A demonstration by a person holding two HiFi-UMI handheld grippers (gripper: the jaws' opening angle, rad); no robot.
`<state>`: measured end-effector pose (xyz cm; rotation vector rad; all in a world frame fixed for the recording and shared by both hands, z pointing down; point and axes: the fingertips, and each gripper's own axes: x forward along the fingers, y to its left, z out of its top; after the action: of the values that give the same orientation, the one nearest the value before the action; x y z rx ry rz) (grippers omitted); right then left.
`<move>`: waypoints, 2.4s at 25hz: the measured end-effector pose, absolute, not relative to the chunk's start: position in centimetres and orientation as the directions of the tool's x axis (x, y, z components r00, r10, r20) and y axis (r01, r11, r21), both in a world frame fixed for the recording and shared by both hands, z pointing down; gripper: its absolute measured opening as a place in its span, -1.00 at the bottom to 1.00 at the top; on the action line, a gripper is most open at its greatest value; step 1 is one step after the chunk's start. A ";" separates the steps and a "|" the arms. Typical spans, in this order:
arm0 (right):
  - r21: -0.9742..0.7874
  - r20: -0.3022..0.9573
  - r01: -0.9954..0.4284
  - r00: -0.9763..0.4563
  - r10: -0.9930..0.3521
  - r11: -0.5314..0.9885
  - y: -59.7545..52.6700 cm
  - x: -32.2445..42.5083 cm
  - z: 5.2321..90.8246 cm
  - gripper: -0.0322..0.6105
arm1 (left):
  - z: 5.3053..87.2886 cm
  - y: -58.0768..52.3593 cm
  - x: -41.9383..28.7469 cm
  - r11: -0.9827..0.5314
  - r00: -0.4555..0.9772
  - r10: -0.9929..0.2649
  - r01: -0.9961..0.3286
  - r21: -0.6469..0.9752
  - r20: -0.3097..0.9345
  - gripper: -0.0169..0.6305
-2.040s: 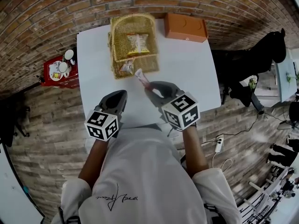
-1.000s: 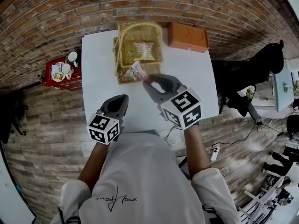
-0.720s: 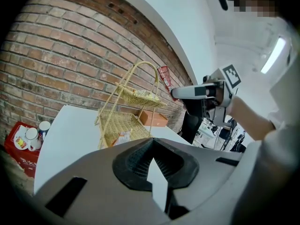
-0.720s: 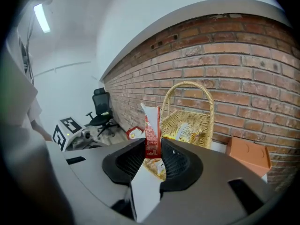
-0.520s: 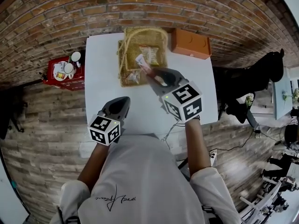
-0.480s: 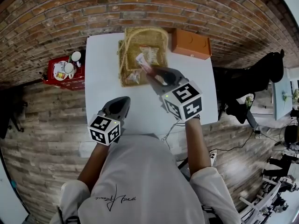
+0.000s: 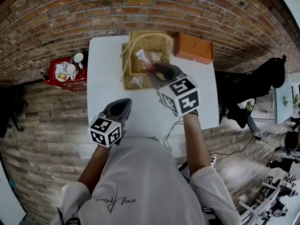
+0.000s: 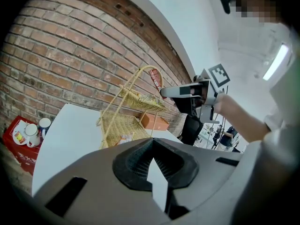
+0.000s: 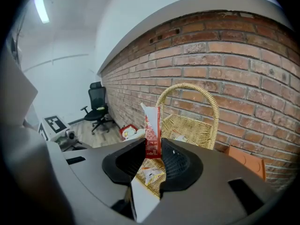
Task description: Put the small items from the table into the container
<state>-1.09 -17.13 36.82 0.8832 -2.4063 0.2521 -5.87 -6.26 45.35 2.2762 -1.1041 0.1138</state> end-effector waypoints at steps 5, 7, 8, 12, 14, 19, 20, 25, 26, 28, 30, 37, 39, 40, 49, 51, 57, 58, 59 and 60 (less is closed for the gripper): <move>0.001 0.582 -0.651 -0.617 -0.530 0.759 -17.9 -1.6 37.4 -0.54 | 45.4 -6.4 -6.2 -0.463 0.642 -0.694 -0.745 0.480 0.328 -0.92; 0.000 0.585 -0.660 -0.609 -0.536 0.751 -18.3 -1.4 37.6 -0.54 | 45.5 -6.6 -6.3 -0.460 0.640 -0.695 -0.746 0.480 0.329 -0.92; 0.003 0.586 -0.665 -0.604 -0.540 0.747 -18.5 -1.2 37.6 -0.54 | 45.5 -6.7 -6.3 -0.461 0.641 -0.693 -0.746 0.481 0.329 -0.92; 0.037 0.597 -0.679 -0.573 -0.561 0.733 -19.3 -0.7 38.1 -0.54 | 46.1 -7.0 -6.2 -0.456 0.641 -0.691 -0.745 0.486 0.334 -0.92; 0.068 0.603 -0.673 -0.560 -0.568 0.736 -19.6 -0.9 38.2 -0.54 | 46.2 -7.1 -6.4 -0.449 0.635 -0.695 -0.749 0.487 0.337 -0.92; 0.068 0.611 -0.692 -0.541 -0.578 0.719 -19.4 -0.8 38.1 -0.54 | 45.7 -6.9 -6.2 -0.463 0.650 -0.685 -0.737 0.492 0.328 -0.92; 0.061 0.612 -0.696 -0.541 -0.577 0.716 -19.4 -0.9 38.2 -0.54 | 45.6 -6.7 -6.4 -0.463 0.649 -0.686 -0.737 0.492 0.328 -0.92; 0.021 0.609 -0.700 -0.558 -0.564 0.714 -19.4 -1.3 38.4 -0.54 | 45.8 -6.5 -6.9 -0.454 0.641 -0.692 -0.745 0.488 0.334 -0.92; 0.016 0.608 -0.701 -0.559 -0.563 0.713 -19.4 -1.2 38.5 -0.54 | 45.8 -6.6 -6.8 -0.456 0.642 -0.691 -0.744 0.488 0.334 -0.92; 0.010 0.608 -0.703 -0.561 -0.562 0.712 -19.4 -1.1 38.5 -0.54 | 45.8 -6.7 -6.5 -0.459 0.645 -0.689 -0.742 0.489 0.331 -0.92; 0.005 0.607 -0.703 -0.563 -0.561 0.711 -19.3 -1.1 38.6 -0.54 | 45.7 -6.7 -6.4 -0.461 0.646 -0.687 -0.741 0.489 0.331 -0.92; -0.028 0.596 -0.695 -0.589 -0.547 0.718 -18.9 -1.3 38.4 -0.53 | 45.5 -6.7 -6.2 -0.462 0.647 -0.687 -0.740 0.488 0.331 -0.92; -0.030 0.594 -0.693 -0.592 -0.544 0.721 -18.7 -1.4 38.4 -0.50 | 45.5 -6.7 -6.2 -0.463 0.648 -0.687 -0.740 0.487 0.330 -0.92; -0.032 0.593 -0.691 -0.595 -0.543 0.722 -18.6 -1.4 38.4 -0.49 | 45.5 -6.7 -6.2 -0.464 0.648 -0.686 -0.740 0.487 0.330 -0.92; -0.051 0.554 -0.682 -0.627 -0.548 0.729 -17.5 -1.3 37.5 -0.47 | 45.2 -6.4 -6.1 -0.476 0.658 -0.679 -0.732 0.487 0.326 -0.92; -0.077 0.534 -0.688 -0.640 -0.553 0.722 -17.2 -0.9 37.1 -0.48 | 45.2 -6.2 -5.8 -0.480 0.664 -0.673 -0.728 0.489 0.326 -0.92; -0.132 0.494 -0.699 -0.661 -0.564 0.703 -16.6 0.1 36.2 -0.49 | 45.0 -6.0 -4.9 -0.509 0.685 -0.652 -0.713 0.482 0.324 -0.92; -0.129 0.491 -0.700 -0.661 -0.568 0.703 -16.5 0.3 36.1 -0.54 | 45.0 -5.9 -4.8 -0.512 0.687 -0.650 -0.711 0.481 0.325 -0.92; -0.130 0.488 -0.699 -0.663 -0.569 0.703 -16.3 0.5 36.1 -0.59 | 45.0 -5.8 -4.7 -0.513 0.689 -0.648 -0.711 0.481 0.326 -0.92; -0.132 0.485 -0.697 -0.666 -0.567 0.705 -16.0 0.7 36.1 -0.63 | 45.0 -5.7 -4.7 -0.514 0.689 -0.647 -0.710 0.481 0.327 -0.92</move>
<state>0.66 -16.02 36.08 0.9769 -2.5015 0.4315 -4.72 -5.70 45.02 2.3046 -1.0366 0.1406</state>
